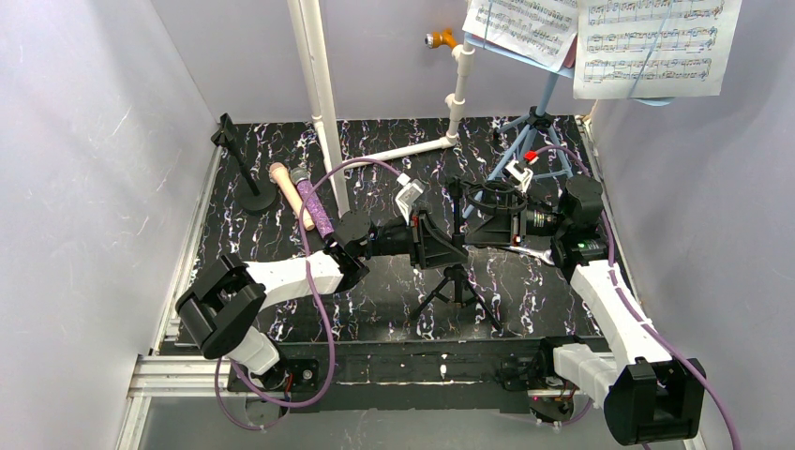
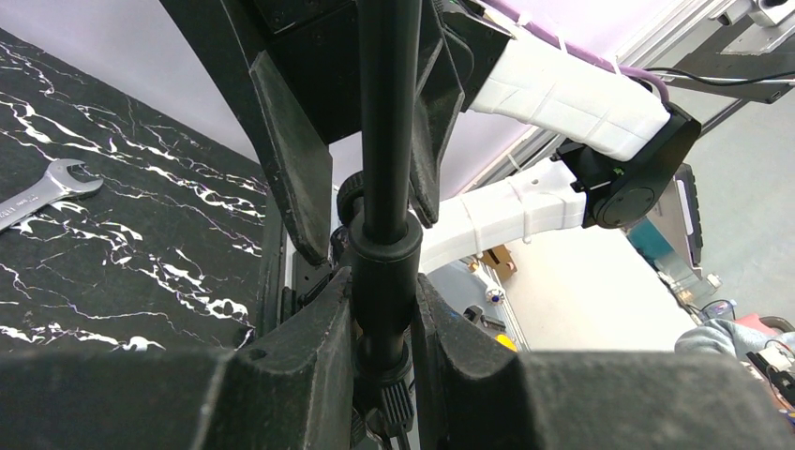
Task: Pack up the instrument practice props
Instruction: Unscrew the knob on the microphone stand.
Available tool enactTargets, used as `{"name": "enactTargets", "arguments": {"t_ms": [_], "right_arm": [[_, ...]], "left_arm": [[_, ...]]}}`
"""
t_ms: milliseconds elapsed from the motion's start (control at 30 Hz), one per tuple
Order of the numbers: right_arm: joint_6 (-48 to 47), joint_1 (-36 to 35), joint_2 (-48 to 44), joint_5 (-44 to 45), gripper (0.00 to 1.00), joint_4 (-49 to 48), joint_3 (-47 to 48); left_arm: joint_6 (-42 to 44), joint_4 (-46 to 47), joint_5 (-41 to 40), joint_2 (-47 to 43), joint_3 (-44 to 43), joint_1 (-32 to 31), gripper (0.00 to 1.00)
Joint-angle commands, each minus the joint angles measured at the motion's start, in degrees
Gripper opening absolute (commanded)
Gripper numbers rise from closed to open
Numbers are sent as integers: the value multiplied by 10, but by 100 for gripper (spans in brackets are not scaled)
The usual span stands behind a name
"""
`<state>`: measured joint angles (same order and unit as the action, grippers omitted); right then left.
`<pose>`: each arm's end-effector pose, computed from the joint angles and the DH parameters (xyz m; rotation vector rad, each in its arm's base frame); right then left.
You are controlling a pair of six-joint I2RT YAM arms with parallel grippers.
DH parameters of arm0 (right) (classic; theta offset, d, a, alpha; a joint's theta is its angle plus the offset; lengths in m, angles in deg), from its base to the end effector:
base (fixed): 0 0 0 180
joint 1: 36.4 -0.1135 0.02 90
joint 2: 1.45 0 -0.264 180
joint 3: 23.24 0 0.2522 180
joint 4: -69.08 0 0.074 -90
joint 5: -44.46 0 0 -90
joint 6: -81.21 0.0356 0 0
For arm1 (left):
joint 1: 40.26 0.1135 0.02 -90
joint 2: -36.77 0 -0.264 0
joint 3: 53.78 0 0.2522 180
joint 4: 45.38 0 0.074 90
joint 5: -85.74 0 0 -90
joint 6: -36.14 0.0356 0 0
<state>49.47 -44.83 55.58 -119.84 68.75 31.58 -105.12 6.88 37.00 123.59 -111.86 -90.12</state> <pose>0.2046 0.0650 0.3225 -0.3851 1.9215 1.8409 0.1876 -0.2589 0.2960 0.7477 1.3393 -1.8854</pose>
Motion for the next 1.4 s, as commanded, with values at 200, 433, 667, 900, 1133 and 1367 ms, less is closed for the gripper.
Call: {"name": "enactTargets", "arguments": {"t_ms": [200, 433, 667, 900, 1133, 1367], "right_arm": [[-9, -4, -11, -15, 44, -29, 16], [-27, -4, -15, -16, 22, -20, 16], [-141, -6, -22, -14, 1, 66, 40], [-459, -11, -45, 38, 1, 284, 82], [-656, -11, -43, 43, 1, 316, 74], [-1177, -9, -39, 17, 1, 640, 109]], "left_arm": [[-13, 54, 12, 3, 3, 4, 0], [-17, 57, 3, 1, 9, 10, 0], [-52, 62, -11, 7, 5, 13, 0], [-165, 91, -98, 28, -1, -4, 0], [-209, 111, -190, 36, 5, -38, 0], [-238, 136, -229, 51, -9, -51, 0]]}}
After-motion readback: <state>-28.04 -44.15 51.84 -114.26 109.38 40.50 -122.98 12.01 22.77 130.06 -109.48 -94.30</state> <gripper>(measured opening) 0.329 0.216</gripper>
